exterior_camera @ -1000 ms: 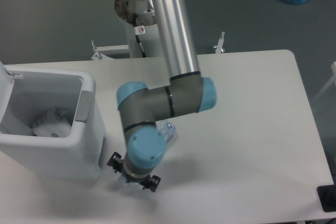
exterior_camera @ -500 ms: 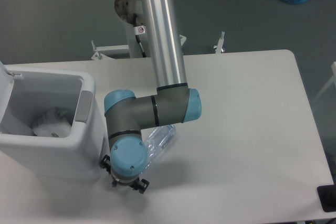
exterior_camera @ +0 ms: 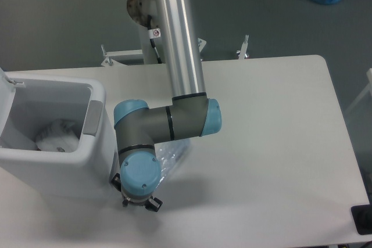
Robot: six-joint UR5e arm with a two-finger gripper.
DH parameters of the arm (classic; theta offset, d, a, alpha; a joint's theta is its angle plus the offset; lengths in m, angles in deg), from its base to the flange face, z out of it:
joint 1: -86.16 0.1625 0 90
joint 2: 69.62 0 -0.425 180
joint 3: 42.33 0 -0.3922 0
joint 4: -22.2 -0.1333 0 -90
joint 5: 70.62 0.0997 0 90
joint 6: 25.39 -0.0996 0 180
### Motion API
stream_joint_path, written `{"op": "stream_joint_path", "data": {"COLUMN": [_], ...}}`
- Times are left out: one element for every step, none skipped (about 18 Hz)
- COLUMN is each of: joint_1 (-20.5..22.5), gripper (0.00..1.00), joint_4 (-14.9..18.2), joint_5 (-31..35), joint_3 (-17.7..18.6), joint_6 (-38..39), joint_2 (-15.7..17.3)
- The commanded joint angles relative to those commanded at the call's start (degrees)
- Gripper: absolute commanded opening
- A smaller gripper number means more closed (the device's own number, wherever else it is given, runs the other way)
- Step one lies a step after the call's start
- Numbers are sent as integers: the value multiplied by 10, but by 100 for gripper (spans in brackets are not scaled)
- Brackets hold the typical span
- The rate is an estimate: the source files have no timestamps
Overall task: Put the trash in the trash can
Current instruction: 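Close the gripper around the bottle's capped end, then lift the bottle upright off the table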
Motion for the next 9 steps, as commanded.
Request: {"op": "stream_joint_path", "data": {"joint_1": [3,11,19,30,42,54,61,66,76], "gripper": [12,10,10,9,9,9,9,9,9], "joint_4": [1,1,2,1,-1,-3,-4,-4,-4], "joint_5": [0,0,0,-1,-4,-6,-10,-19,-32], "joint_3": [1,2,1,1,0,-3,-7,-10,-12], "joint_6": [0,0,0,-3,-7,-13,-15,-15,-15], "joint_2": [4,8,15,25,35,41,46,53,61]}}
